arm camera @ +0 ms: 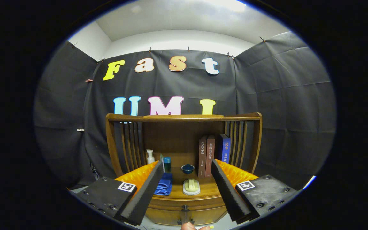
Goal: Pull open the drawer, take out the items inside it, and place them on the countertop above the cabinet.
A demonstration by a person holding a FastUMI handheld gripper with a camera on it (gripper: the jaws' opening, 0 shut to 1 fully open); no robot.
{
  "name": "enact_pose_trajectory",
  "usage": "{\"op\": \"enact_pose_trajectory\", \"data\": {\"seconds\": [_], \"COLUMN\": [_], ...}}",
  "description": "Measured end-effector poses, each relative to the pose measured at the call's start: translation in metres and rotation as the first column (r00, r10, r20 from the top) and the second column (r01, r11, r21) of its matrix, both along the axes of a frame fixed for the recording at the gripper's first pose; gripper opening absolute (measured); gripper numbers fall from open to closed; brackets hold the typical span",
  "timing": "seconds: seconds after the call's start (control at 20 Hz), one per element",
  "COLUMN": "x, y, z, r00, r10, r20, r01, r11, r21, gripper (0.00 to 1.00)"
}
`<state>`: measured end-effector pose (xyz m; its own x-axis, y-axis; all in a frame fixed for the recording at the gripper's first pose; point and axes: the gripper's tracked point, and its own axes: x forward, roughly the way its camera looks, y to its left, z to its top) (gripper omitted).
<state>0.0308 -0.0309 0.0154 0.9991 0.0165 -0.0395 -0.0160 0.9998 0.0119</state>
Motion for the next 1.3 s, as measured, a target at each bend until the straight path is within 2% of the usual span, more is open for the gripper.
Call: {"op": "enact_pose_trajectory", "data": {"seconds": [0.5,1.3], "x": [0.008,0.014], "y": [-0.014,0.002], "z": [-0.014,-0.013], "r00": [0.999,0.999], "r10": [0.008,0.031], "r20": [-0.039,-0.034], "r01": [-0.008,-0.031], "r11": [1.0,0.999], "r21": [0.003,0.009], "gripper": [0.99,0.99]}}
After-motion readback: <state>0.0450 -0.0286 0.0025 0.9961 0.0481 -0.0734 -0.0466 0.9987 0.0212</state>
